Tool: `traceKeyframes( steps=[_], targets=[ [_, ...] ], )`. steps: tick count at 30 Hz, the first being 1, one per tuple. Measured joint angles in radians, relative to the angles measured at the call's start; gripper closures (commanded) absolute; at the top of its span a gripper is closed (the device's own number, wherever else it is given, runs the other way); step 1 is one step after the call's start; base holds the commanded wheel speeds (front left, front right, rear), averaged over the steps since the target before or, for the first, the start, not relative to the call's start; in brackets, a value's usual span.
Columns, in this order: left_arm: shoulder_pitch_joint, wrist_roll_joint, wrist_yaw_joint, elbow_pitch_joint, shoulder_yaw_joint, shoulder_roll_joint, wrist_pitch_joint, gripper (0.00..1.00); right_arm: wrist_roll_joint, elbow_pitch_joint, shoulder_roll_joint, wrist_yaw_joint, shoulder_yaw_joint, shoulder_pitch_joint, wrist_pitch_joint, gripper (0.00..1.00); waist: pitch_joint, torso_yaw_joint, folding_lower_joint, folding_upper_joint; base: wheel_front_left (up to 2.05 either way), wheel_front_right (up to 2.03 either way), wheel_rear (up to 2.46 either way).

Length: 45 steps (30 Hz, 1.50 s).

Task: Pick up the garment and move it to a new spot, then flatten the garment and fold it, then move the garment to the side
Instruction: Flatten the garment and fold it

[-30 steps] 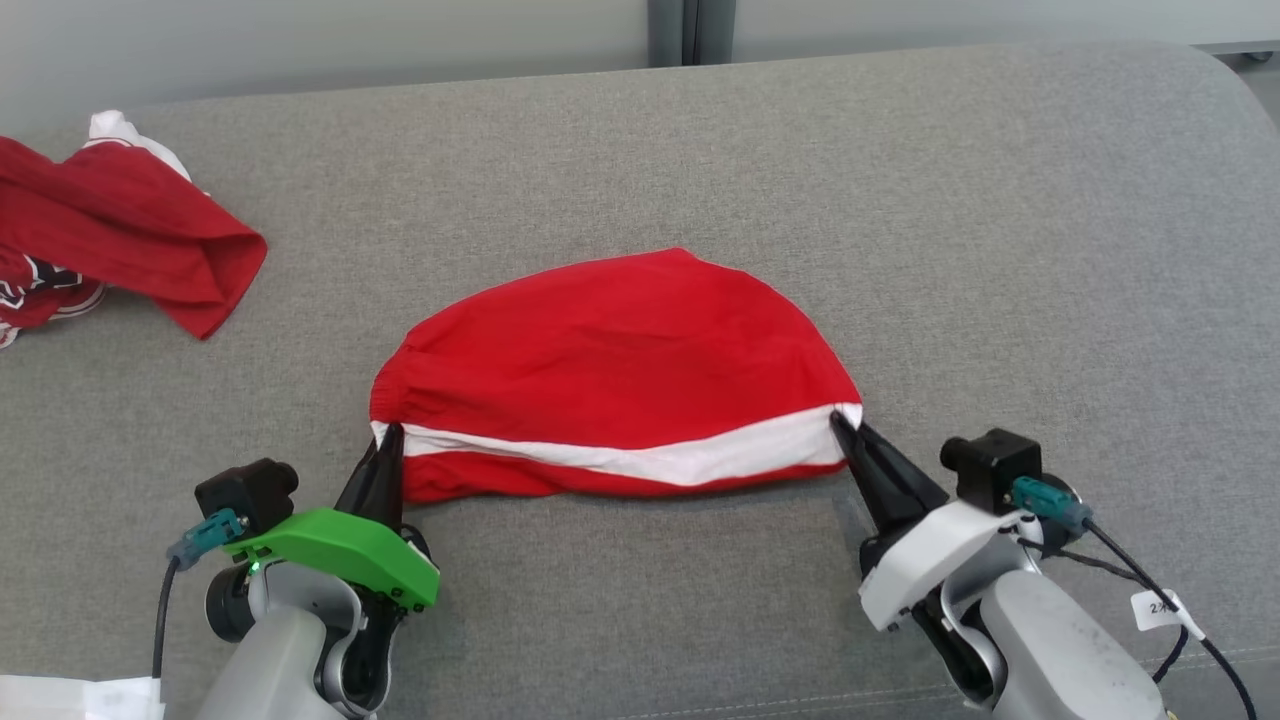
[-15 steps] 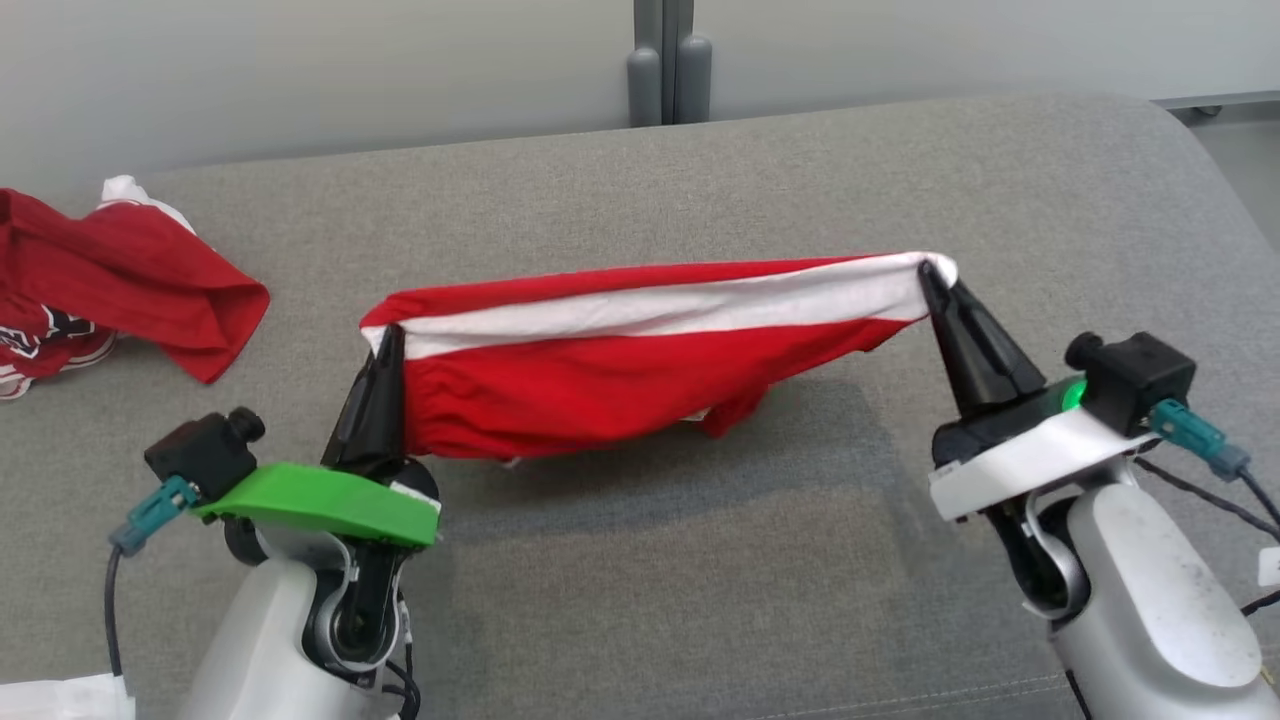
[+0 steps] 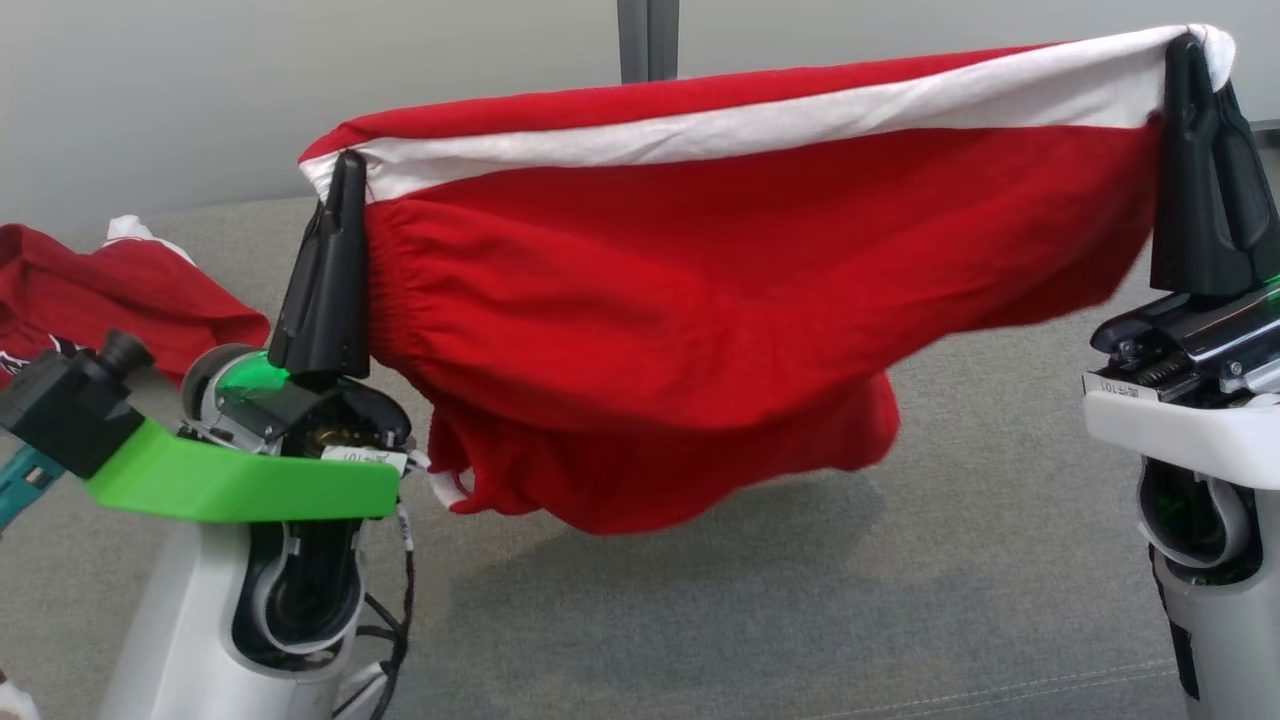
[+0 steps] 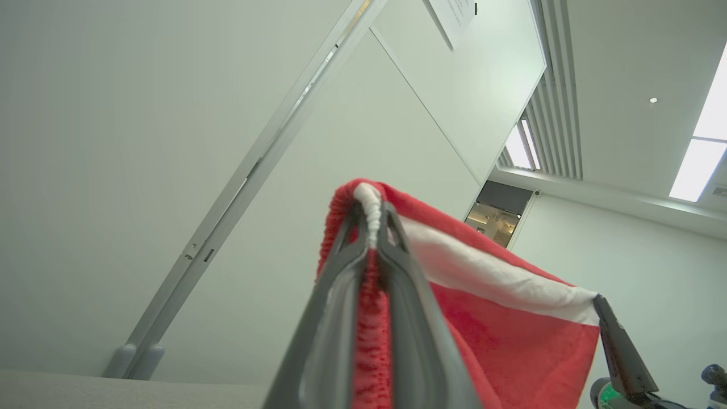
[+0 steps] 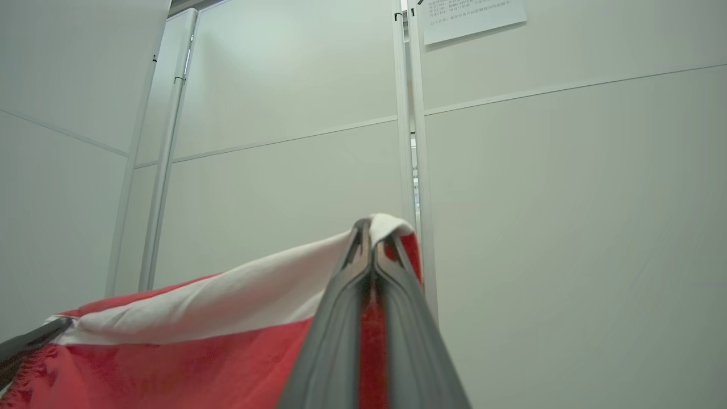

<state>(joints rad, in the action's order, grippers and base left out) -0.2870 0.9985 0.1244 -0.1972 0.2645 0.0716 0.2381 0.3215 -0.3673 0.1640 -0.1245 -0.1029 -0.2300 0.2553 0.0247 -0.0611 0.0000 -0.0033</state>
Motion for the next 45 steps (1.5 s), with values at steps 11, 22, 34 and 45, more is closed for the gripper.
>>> traceKeyframes(
  steps=[11, 22, 34, 45],
  targets=[
    [-0.111, -0.032, -0.148, 0.217, -0.031, 0.108, -0.206, 1.00, 0.079, 0.285, 0.067, 0.000, -0.189, -0.152, -0.091, 1.00, 0.078, 0.004, 0.0000, 0.0000, 0.00, 0.00, 0.00],
    [-0.389, -0.048, -0.151, 0.246, -0.060, 0.098, -0.217, 1.00, 0.044, 0.336, 0.084, -0.007, -0.144, -0.404, -0.055, 1.00, 0.146, -0.008, 0.0000, 0.0000, 0.00, 0.00, 0.00],
    [-0.025, -0.056, -0.068, 0.542, 0.087, 0.061, -0.194, 1.00, 0.173, 0.598, -0.007, -0.006, -0.277, 0.031, -0.055, 1.00, 0.232, -0.024, 0.0000, -0.0001, 0.00, 0.00, 0.00],
    [0.063, -0.049, -0.017, 0.546, 0.054, 0.063, -0.054, 1.00, 0.165, 0.580, 0.056, -0.007, -0.227, 0.053, -0.012, 1.00, 0.196, -0.034, 0.0000, 0.0000, 0.00, 0.00, 0.00]
  ],
)
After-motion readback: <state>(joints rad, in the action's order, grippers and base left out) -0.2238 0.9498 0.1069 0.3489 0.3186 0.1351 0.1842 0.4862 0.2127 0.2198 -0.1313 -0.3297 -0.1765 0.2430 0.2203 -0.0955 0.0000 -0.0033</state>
